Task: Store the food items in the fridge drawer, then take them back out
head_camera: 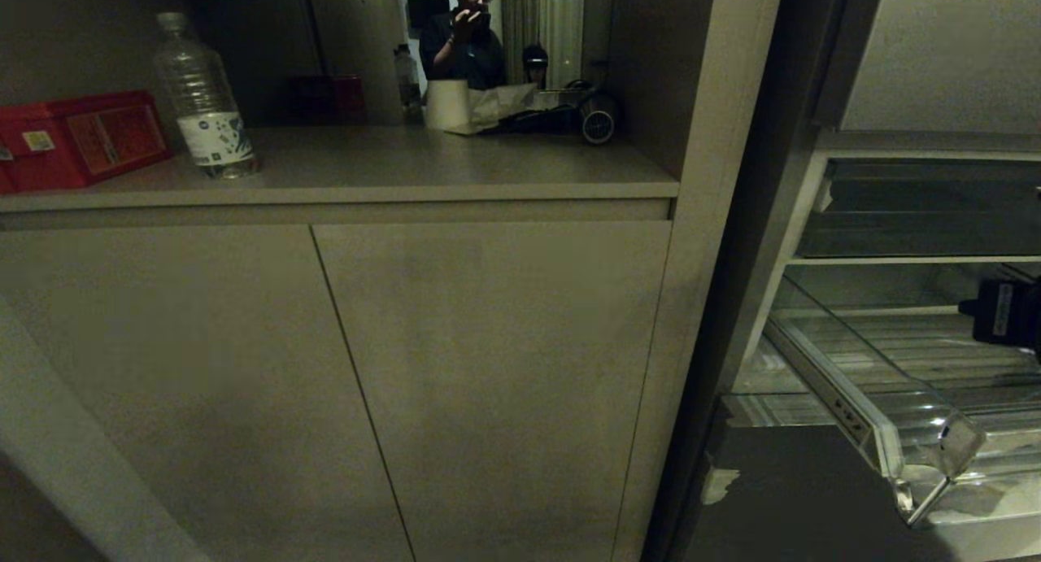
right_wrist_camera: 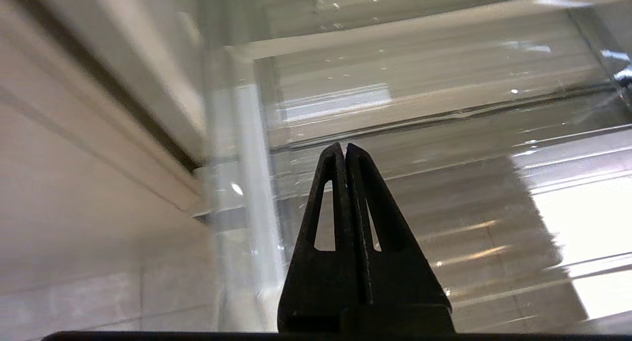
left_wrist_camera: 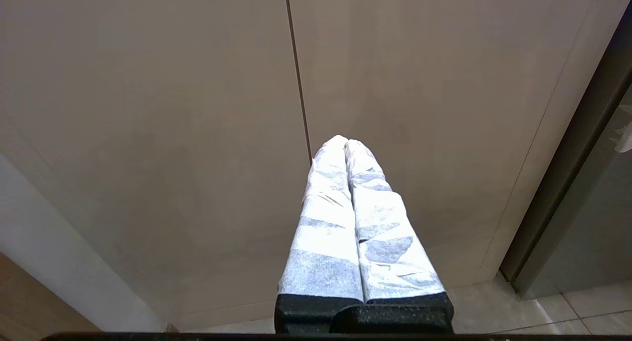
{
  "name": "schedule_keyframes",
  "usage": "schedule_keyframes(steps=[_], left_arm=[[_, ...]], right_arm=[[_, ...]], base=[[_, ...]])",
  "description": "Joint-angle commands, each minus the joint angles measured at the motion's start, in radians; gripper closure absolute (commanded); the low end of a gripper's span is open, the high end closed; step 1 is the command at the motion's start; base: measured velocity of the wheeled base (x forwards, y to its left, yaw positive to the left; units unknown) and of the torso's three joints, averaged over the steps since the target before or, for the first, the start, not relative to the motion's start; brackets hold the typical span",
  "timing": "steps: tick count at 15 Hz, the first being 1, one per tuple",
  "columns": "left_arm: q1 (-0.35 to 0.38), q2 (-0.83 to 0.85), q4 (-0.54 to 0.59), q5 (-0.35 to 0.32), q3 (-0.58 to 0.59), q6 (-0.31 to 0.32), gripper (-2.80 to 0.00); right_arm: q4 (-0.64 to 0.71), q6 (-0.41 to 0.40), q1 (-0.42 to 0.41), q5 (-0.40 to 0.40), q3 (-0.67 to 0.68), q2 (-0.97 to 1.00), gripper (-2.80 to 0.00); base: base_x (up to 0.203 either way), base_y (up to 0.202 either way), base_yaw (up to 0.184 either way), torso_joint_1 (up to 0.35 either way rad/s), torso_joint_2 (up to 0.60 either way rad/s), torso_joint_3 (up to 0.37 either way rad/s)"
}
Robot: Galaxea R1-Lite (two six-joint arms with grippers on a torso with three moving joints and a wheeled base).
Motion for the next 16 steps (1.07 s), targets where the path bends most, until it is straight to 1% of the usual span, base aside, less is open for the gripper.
schedule_keyframes(steps=[1, 6, 8, 11, 12, 13, 15, 16], left_arm=[[0.0, 0.002, 0.0, 0.0, 0.0, 0.0, 0.0], [0.0, 0.002, 0.0, 0.0, 0.0, 0.0, 0.0], [0.0, 0.002, 0.0, 0.0, 0.0, 0.0, 0.0], [0.0, 0.002, 0.0, 0.0, 0.0, 0.0, 0.0], [0.0, 0.002, 0.0, 0.0, 0.0, 0.0, 0.0], [0.0, 0.002, 0.0, 0.0, 0.0, 0.0, 0.0], [0.0, 0.002, 0.0, 0.0, 0.0, 0.0, 0.0], [0.0, 0.002, 0.0, 0.0, 0.0, 0.0, 0.0]], right_arm=[[-0.044, -0.001, 0.005, 0.024, 0.099, -0.18, 0.0], [-0.303, -0.01, 0.072, 0.042, 0.492, -0.615, 0.0], [-0.376, -0.013, 0.108, 0.04, 0.638, -0.795, 0.0], [-0.432, -0.017, 0.148, 0.038, 0.862, -0.987, 0.0], [-0.433, -0.015, 0.158, 0.039, 0.912, -1.037, 0.0], [-0.405, -0.01, 0.167, 0.039, 0.927, -1.088, 0.0], [-0.266, -0.021, 0.174, 0.042, 0.93, -1.173, 0.0], [-0.211, -0.043, 0.173, 0.042, 0.931, -1.213, 0.0]], base=[[0.0, 0.0, 0.0, 0.0, 0.0, 0.0], [0.0, 0.0, 0.0, 0.0, 0.0, 0.0], [0.0, 0.0, 0.0, 0.0, 0.0, 0.0], [0.0, 0.0, 0.0, 0.0, 0.0, 0.0], [0.0, 0.0, 0.0, 0.0, 0.0, 0.0], [0.0, 0.0, 0.0, 0.0, 0.0, 0.0], [0.0, 0.0, 0.0, 0.0, 0.0, 0.0], [0.0, 0.0, 0.0, 0.0, 0.0, 0.0]])
